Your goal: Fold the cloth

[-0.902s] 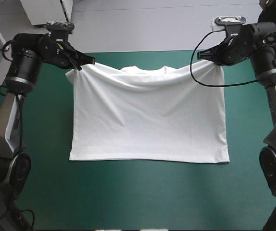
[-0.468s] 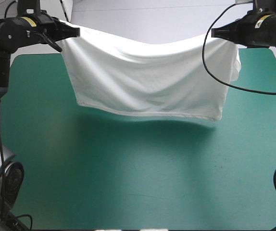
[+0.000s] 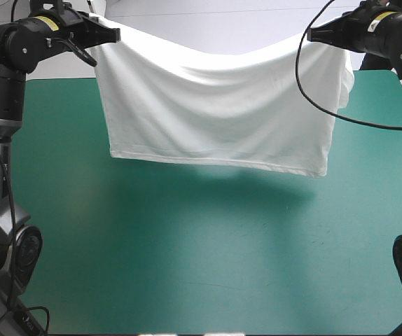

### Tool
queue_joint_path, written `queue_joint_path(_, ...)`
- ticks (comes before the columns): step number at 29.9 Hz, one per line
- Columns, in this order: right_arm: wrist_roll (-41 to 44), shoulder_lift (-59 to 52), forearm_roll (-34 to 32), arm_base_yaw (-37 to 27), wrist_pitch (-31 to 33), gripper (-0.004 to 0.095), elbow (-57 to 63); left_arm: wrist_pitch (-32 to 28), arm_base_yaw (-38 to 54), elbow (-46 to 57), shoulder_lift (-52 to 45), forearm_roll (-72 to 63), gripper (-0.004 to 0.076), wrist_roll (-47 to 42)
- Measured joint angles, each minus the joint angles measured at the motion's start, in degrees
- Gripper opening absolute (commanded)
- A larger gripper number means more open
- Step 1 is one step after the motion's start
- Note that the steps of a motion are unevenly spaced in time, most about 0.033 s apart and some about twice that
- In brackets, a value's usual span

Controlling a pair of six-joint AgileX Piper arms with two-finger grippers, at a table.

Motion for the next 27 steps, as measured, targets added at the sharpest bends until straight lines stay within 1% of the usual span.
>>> queue_joint_path(7,-0.1,4.1,-3.3,0.0,-8.2,-0.0016,0.0,-13.0,0.0,0.1,3.9,0.3,-0.0022,0.0)
queue_joint_path(9,-0.1,4.8,-3.8,0.0,-10.3,-0.0017,0.0,-15.9,0.0,0.1,4.6,0.4,-0.0022,0.1)
queue_joint_path(11,-0.1,5.3,-4.0,0.0,-11.3,-0.0017,0.0,-17.7,0.0,0.1,5.3,0.4,-0.0022,0.3)
queue_joint_path(13,-0.1,5.7,-4.0,0.0,-11.5,-0.0017,0.0,-17.9,0.0,0.1,6.2,0.4,-0.0022,0.6)
queue_joint_path(15,0.3,6.3,-4.0,0.0,-10.2,-0.0017,0.0,-17.1,0.0,0.1,7.3,0.4,-0.0022,0.7)
queue_joint_path(16,0.6,6.6,-4.0,0.0,-9.2,-0.0017,0.0,-15.7,0.0,0.1,8.0,0.4,-0.0022,0.8)
queue_joint_path(19,1.0,8.4,-3.4,0.0,-3.6,-0.0017,0.0,-9.5,0.0,0.1,10.3,0.4,-0.0022,0.2)
queue_joint_path(22,1.1,10.5,-0.5,-0.5,1.5,-0.0017,1.0,-3.1,0.0,0.1,13.2,0.4,-0.0022,-0.2)
queue_joint_path(25,1.3,11.4,1.1,-0.7,5.0,-0.0017,5.5,2.5,0.0,0.8,16.1,0.4,-0.0022,-1.3)
queue_joint_path(27,1.4,11.5,2.0,-0.7,5.9,-0.0017,10.3,4.1,0.0,2.9,16.9,0.6,-0.0022,-2.6)
